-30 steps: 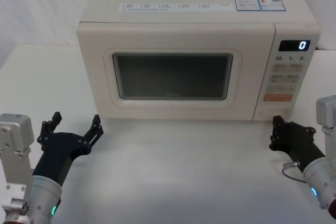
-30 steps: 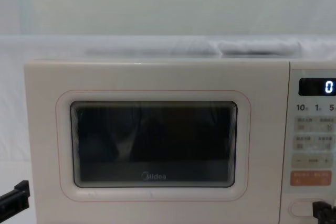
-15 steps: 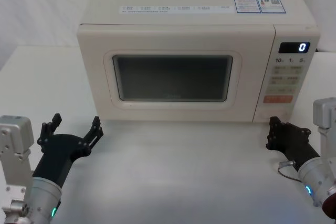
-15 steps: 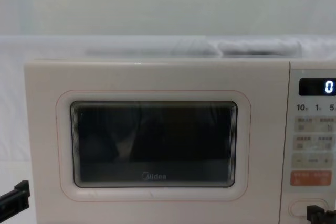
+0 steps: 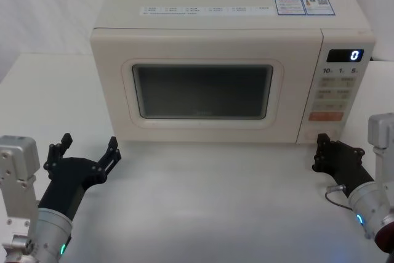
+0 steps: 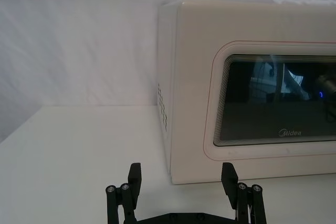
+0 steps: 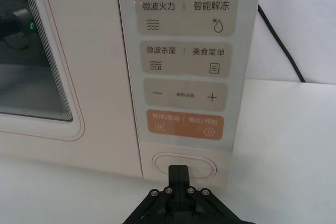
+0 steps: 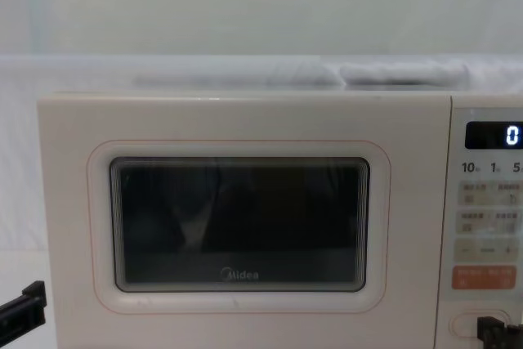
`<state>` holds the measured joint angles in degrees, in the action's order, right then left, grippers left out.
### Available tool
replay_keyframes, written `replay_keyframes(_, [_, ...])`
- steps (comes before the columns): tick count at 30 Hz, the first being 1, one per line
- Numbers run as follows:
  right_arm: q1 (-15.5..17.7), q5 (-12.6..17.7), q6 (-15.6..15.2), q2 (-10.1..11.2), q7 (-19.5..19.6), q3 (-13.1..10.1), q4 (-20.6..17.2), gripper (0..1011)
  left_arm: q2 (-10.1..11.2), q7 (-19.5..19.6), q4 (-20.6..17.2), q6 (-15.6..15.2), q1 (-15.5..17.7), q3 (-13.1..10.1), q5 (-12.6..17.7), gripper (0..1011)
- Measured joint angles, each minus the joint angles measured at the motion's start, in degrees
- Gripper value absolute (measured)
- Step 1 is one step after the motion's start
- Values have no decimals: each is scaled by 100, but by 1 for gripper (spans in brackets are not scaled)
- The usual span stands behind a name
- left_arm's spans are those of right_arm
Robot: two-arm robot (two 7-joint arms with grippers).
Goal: Press the button to open the microwave door with one hand; close the microwave door with the other hand.
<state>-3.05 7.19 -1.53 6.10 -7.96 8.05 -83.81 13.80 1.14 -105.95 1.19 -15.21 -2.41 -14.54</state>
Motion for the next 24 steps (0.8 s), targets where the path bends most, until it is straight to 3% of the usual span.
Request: replay_keyframes(24, [-188, -60, 70, -88, 46, 43, 258, 0, 0, 0, 0, 0, 0, 0, 0, 1001])
